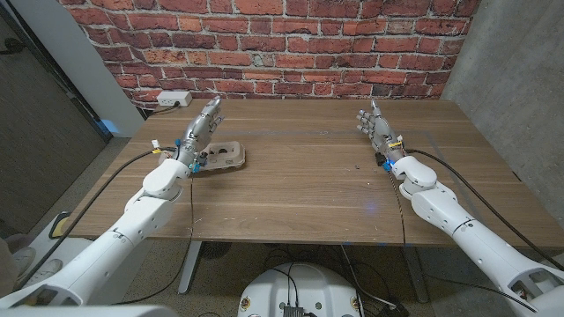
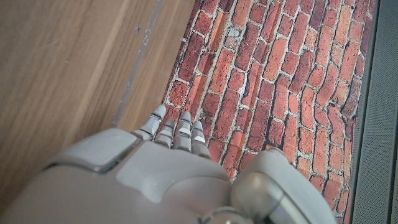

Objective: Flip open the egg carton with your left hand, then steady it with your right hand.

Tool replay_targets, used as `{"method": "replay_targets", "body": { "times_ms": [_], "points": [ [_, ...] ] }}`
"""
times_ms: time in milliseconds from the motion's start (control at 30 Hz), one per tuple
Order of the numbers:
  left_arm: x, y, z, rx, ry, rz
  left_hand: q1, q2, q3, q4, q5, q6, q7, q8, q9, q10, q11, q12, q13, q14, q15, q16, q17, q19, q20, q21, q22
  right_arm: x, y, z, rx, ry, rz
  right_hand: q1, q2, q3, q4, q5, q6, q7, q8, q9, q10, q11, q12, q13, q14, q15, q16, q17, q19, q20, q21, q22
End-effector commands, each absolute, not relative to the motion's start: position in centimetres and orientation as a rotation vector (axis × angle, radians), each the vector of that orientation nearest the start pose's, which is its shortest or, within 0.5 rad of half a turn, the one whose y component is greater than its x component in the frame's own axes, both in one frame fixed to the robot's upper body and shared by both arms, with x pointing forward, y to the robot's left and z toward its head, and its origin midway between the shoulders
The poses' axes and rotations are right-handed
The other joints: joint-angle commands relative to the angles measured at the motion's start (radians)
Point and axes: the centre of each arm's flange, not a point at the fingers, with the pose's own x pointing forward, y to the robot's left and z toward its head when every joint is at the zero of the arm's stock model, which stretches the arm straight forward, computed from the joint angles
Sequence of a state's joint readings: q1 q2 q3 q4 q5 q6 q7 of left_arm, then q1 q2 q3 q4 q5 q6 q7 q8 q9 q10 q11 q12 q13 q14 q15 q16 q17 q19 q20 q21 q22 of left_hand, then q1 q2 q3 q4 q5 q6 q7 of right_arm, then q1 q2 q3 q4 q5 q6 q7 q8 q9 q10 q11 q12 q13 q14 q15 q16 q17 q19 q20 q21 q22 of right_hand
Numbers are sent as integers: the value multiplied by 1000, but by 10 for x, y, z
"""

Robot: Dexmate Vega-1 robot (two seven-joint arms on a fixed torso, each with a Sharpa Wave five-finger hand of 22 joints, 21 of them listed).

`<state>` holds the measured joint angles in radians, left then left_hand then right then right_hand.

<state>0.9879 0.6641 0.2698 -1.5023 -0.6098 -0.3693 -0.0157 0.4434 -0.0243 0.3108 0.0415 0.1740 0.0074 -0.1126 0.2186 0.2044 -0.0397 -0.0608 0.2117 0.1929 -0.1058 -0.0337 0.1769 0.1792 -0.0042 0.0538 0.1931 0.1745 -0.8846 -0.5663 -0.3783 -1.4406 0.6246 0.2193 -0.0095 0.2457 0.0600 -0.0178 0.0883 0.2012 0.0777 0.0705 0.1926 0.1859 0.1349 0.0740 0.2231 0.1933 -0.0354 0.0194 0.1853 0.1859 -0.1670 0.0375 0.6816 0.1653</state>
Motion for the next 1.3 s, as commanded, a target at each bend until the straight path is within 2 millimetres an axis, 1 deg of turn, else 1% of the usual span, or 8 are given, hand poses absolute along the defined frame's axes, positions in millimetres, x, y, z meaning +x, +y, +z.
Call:
{"method": "replay_targets", "body": {
  "times_ms": [33,433,500,900,1000,1067,1133,1300],
  "points": [
    [571,344,2,159,-777,-117,1,5,0,-4,2,-1,-8,2,3,2,-10,3,3,-13,-4,4,4,-9,8,-1,5,631,-281,-18,-34,-605,259,10,4,0,-6,5,3,-8,5,4,0,-11,3,3,1,-5,5,1,-6,-6,-3,4],
    [544,359,18,383,-805,37,3,5,0,-7,3,-2,-12,0,3,6,-10,4,3,-24,-3,2,3,-19,11,-3,5,631,-291,-22,-32,-596,278,16,5,2,-11,5,3,-10,5,4,2,-9,4,3,5,-6,6,0,0,-6,-9,4],
    [542,360,19,402,-802,54,5,5,1,-9,3,-5,-17,-2,3,6,-11,4,3,-29,-4,1,3,-23,12,-4,5,632,-293,-22,-20,-593,291,21,5,2,-15,4,9,-21,7,3,9,-37,7,3,11,-14,8,-1,3,-4,-17,4],
    [527,365,20,527,-750,108,24,4,5,-24,6,-4,-37,-3,1,25,-42,11,4,-35,-11,4,2,-34,28,-4,5,637,-300,-7,-43,-682,323,56,16,16,-37,5,16,-39,10,3,18,-51,11,3,31,-33,13,-4,18,-3,-38,4],
    [526,364,23,582,-749,123,27,2,5,-27,6,-10,-18,-6,1,23,-44,9,5,-37,-16,4,2,-37,30,-4,5,635,-301,-5,-30,-690,325,68,18,21,-45,5,28,-44,14,3,25,-58,14,3,37,-38,14,-5,29,-8,-42,4],
    [525,364,23,606,-747,133,35,2,6,-34,8,-4,18,-5,0,33,-38,12,6,-32,-35,8,2,-29,14,1,5,635,-301,-4,-31,-691,329,86,24,29,-56,5,42,-51,18,3,43,-63,20,3,50,-43,16,-6,41,-12,-47,4],
    [523,363,23,631,-750,151,40,3,8,-38,9,0,26,-4,-1,39,-29,14,6,-27,-43,9,1,-25,0,3,4,633,-301,-2,-71,-696,322,89,24,30,-58,5,43,-51,18,3,44,-65,20,3,51,-45,15,-6,44,-13,-48,4],
    [518,362,28,739,-745,179,48,-1,7,-45,11,13,0,-1,-3,50,-33,17,5,-19,-52,11,0,-18,-12,5,4,632,-300,-1,-80,-701,318,95,24,32,-62,5,45,-51,18,3,46,-65,21,2,51,-44,14,-6,46,-15,-51,4]
  ]
}}
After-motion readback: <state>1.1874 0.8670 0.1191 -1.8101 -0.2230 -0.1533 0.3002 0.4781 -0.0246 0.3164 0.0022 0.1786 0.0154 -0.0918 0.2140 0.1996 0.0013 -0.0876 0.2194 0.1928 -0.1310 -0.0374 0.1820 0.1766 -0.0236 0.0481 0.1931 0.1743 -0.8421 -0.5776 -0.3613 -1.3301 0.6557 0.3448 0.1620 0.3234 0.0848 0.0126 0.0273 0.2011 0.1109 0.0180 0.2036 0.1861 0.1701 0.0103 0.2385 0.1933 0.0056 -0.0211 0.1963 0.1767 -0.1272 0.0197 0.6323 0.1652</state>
